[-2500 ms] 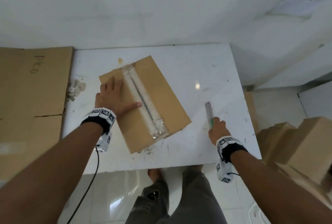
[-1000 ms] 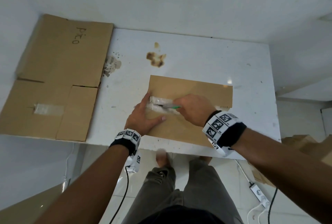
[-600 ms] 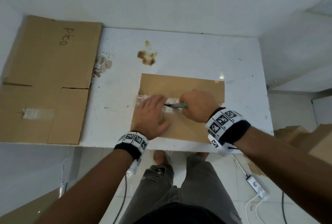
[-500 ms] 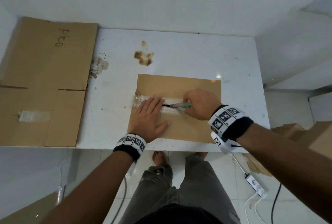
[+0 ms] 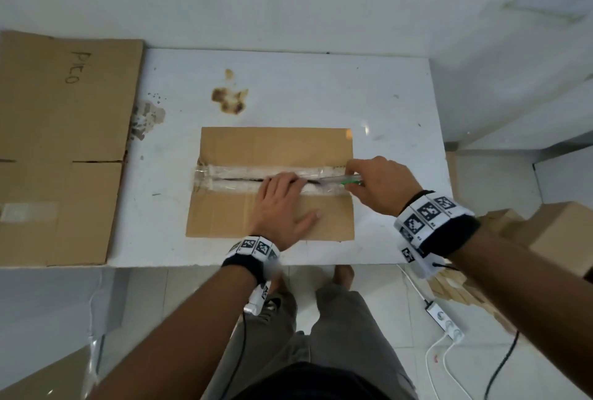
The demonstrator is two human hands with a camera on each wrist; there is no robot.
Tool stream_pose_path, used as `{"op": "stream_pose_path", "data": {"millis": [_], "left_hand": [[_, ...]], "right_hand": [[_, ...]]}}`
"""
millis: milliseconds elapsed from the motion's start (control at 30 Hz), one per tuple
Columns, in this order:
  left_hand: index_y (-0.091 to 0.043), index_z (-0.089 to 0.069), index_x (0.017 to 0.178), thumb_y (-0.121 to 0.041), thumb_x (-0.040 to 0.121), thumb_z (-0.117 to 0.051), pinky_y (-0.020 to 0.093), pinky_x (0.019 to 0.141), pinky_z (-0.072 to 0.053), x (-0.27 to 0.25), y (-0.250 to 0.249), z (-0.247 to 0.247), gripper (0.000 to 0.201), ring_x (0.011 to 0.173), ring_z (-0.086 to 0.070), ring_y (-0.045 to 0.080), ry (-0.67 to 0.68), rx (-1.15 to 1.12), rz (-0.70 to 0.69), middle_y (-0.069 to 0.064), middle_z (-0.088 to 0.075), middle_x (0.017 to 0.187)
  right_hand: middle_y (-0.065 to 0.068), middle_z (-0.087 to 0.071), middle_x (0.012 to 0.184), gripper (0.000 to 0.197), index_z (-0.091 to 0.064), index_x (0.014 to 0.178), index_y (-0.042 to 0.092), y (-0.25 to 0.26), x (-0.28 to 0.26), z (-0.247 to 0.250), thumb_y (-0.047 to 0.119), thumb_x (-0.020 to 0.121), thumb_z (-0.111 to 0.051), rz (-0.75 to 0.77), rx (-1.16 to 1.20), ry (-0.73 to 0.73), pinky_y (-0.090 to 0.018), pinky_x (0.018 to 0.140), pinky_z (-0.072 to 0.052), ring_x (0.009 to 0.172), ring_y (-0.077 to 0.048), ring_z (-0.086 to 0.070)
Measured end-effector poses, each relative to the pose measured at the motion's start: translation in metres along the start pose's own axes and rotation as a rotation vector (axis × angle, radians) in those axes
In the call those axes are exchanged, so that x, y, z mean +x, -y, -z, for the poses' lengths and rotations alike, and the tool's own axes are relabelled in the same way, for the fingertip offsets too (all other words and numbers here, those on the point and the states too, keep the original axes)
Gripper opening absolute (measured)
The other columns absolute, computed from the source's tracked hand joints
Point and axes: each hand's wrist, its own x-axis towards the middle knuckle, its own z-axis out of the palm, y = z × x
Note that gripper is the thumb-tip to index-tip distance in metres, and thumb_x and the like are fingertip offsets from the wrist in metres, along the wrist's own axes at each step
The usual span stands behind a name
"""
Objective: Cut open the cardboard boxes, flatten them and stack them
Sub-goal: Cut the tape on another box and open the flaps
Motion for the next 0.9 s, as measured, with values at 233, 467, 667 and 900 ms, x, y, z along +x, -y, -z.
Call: {"op": "stream_pose_path", "data": {"millis": [233, 467, 667, 900], "left_hand": [[-0.019, -0.058, 0.121, -0.094, 0.078, -0.036, 0.057, 0.119, -0.024, 0.016, -0.023, -0.012, 0.089, 0.128, -0.044, 0.028, -0.039, 0.103, 0.197, 0.004, -0.05, 0.133], [-0.02, -0.051, 0.097, -0.099, 0.072, -0.038, 0.053, 0.11, -0.033, 0.031, -0.035, -0.017, 0.084, 0.112, -0.045, 0.027, -0.146, 0.105, 0.345, 0.003, -0.05, 0.114], [-0.019, -0.048, 0.089, -0.091, 0.08, -0.04, 0.052, 0.111, -0.032, 0.033, -0.037, -0.023, 0.073, 0.104, -0.047, 0.026, -0.227, 0.075, 0.394, 0.002, -0.051, 0.103], [-0.018, -0.05, 0.084, -0.087, 0.08, -0.044, 0.052, 0.112, -0.03, 0.033, -0.042, -0.018, 0.069, 0.1, -0.052, 0.025, -0.253, 0.058, 0.402, 0.002, -0.057, 0.099]], "right_hand": [[0.002, -0.064, 0.085, 0.013, -0.064, 0.099, 0.032, -0.061, -0.005, 0.007, 0.044, 0.094, -0.061, 0.018, 0.06, -0.02, -0.031, 0.063, -0.042, 0.075, -0.021, -0.059], [0.008, -0.072, 0.095, 0.017, -0.074, 0.107, 0.035, -0.103, 0.007, 0.003, 0.04, 0.093, -0.065, 0.076, 0.227, 0.043, -0.035, 0.074, -0.055, 0.084, -0.018, -0.066], [0.006, -0.074, 0.081, 0.019, -0.077, 0.109, 0.03, -0.111, -0.007, -0.031, 0.033, 0.092, -0.071, 0.06, 0.652, 0.037, -0.038, 0.072, -0.059, 0.072, -0.017, -0.069], [0.0, -0.072, 0.069, 0.016, -0.077, 0.099, 0.026, -0.117, -0.009, -0.037, 0.038, 0.091, -0.071, 0.008, 0.739, 0.083, -0.032, 0.059, -0.059, 0.056, -0.012, -0.066]]}}
